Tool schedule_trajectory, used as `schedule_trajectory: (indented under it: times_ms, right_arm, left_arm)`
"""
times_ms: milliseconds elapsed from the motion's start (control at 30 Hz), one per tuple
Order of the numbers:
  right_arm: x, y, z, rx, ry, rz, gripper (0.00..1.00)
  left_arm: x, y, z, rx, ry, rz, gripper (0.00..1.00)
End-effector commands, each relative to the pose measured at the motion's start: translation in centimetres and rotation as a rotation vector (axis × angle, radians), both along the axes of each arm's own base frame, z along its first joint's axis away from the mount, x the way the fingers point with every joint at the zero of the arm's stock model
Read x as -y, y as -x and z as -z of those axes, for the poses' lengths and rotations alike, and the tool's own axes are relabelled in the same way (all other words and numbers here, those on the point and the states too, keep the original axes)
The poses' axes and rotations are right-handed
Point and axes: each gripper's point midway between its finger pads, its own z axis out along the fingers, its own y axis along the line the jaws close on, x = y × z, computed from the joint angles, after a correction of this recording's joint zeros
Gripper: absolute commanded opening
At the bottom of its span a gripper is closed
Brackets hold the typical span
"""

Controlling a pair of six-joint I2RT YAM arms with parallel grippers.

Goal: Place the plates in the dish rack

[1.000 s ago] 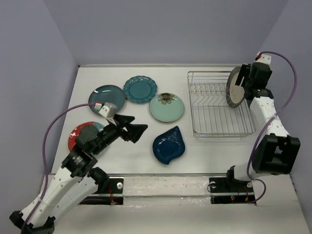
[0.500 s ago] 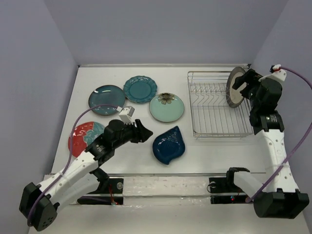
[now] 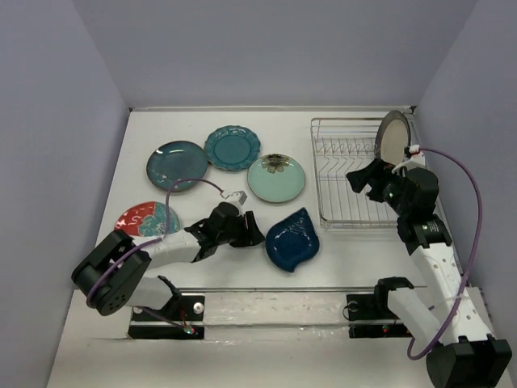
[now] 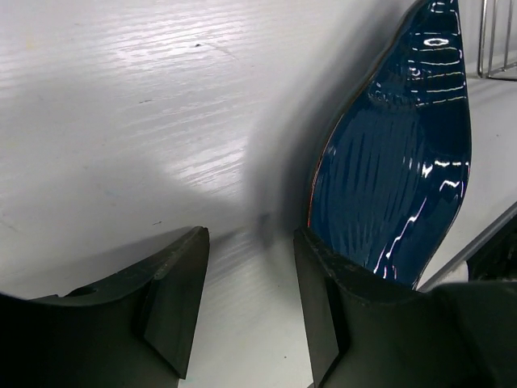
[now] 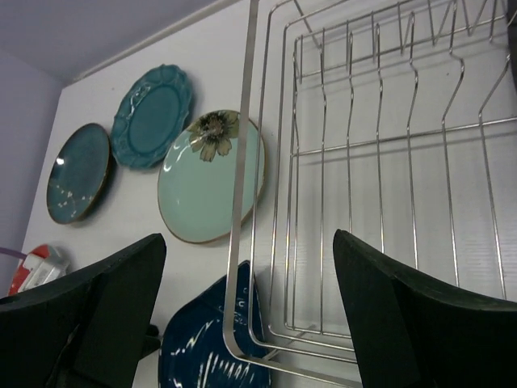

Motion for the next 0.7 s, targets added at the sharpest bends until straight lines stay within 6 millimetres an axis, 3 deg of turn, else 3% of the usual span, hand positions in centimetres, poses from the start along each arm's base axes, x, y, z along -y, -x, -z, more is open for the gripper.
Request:
schedule_trajectory:
  times_ms: [0,67,133,167,367,467,667]
  right_arm:
    - [-2.5,0.5,0.6,0.022,-0.045,-0.109,0.89]
    - [-2.8,0.6,1.7,-0.001,-0.038,-0.121,0.89]
    - [-2.9,0.7,1.8,0.003,-0.033,-0.122,0.89]
    - [-2.9,0.8,2.0,0.002,-0.033,-0.12,0.89]
    - [-3.3,0.7,1.8,0.005,-0.035,-0.134,0.89]
    - [-3.5,0.8,1.7,0.01,-0.039,-0.14,0.89]
    - [-4.1,0.8,2.1,-0.002,-0.041,-0.159,0.89]
  left_arm:
    - [0.7,-0.4,-0.3,0.026,0.02,-0.008,0.59]
    - [-0.2,-0.4,0.1,0.01,-0.001,-0.06,0.57]
    - [-1.2,-0.9,-0.5,0.037,-0.001,-0.132,0.57]
    - [-1.6,-1.5,-1.8,0.069,0.028,-0.184,0.57]
    - [-0.2,-1.3,-5.6,0.105,0.184,-0.166,0.64]
    - [1.5,-0.7,-5.8,0.088,0.189,-0.07,0.66]
    - [4.5,0.3,-2.1,0.019,0.083,0.058,0.65]
